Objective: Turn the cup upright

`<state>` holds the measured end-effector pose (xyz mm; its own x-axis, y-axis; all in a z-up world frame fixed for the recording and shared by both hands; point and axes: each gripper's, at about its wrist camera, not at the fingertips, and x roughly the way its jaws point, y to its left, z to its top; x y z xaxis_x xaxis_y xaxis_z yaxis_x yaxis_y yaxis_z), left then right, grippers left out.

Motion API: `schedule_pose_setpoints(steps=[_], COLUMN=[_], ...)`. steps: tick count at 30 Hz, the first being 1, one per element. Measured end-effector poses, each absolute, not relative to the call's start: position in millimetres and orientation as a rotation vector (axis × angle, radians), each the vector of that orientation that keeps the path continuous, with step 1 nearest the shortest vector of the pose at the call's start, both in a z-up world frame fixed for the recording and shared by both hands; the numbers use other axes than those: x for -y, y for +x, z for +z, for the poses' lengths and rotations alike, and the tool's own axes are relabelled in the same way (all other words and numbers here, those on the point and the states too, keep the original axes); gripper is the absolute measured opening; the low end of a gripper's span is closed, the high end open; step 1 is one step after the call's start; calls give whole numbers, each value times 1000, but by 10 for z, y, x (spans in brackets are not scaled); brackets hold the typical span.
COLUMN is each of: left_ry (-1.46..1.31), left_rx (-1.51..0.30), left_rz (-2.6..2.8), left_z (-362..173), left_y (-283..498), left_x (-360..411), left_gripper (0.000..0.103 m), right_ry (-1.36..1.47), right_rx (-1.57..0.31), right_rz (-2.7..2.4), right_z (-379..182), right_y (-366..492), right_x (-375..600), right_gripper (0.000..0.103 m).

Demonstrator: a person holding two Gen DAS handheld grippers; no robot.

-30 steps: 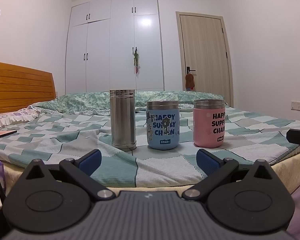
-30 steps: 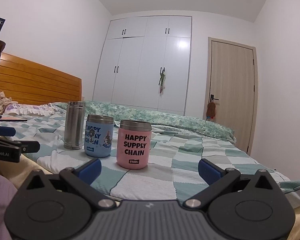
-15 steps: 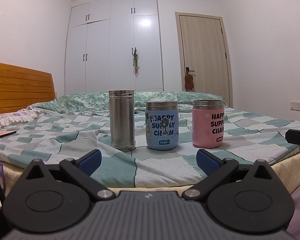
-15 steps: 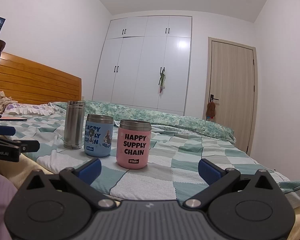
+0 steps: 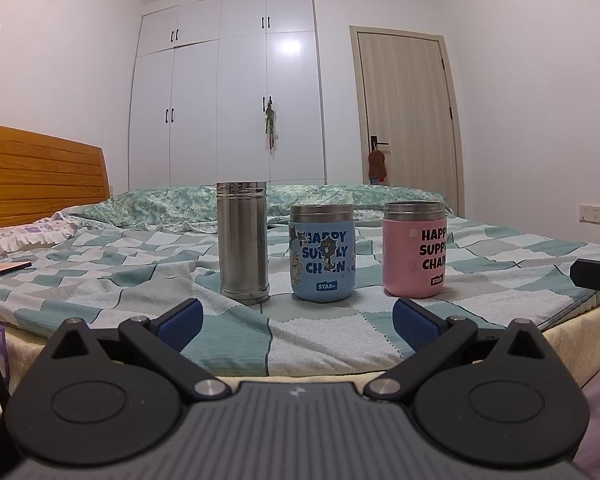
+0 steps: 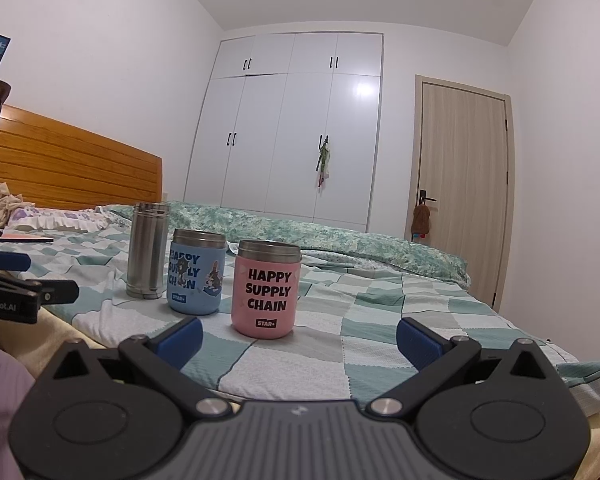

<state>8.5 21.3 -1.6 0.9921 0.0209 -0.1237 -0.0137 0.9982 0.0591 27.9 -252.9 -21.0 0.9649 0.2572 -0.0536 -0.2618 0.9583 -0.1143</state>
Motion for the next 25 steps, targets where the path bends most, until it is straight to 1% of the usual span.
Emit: schedule_pose_setpoints(steps=[25], left_ry=[58], left_rx=[-125], left_rz=[24], left_z=[-14], left_y=[92], left_x=[-199], left_gripper=[103], right_ry=[-123], right_rx=[-42], right_rz=[262], right_z=[-221], right_y=[274], right_x=[2541], right_gripper=[103])
